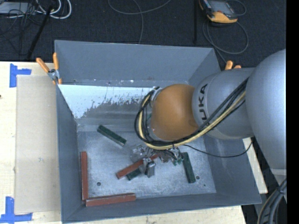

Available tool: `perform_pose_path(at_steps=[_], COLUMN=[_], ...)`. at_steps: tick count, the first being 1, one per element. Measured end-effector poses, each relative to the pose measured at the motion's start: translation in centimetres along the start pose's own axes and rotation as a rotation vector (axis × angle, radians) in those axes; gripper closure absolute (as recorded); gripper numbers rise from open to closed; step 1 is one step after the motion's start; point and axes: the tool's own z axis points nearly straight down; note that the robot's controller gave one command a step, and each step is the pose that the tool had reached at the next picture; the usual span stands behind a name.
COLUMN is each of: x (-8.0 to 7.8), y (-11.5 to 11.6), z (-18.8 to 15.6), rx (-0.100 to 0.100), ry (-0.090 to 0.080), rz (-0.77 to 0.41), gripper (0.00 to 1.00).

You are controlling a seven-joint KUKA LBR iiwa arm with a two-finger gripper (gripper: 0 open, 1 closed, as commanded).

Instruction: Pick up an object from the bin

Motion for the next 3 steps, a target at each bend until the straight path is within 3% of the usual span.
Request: perform_pose_path(at_steps=[1, 2, 3], x=[-0.12, 0.00, -0.11], y=[0.05, 0.01, 0.05], z=[0.22, 0.00, 0.22], rx=[0.000, 0.000, 0.000], ry=[-0.010, -0.001, -0.010], rz=[0.002, 0.003, 0.005], gripper=[0.00, 1.00, 0.00])
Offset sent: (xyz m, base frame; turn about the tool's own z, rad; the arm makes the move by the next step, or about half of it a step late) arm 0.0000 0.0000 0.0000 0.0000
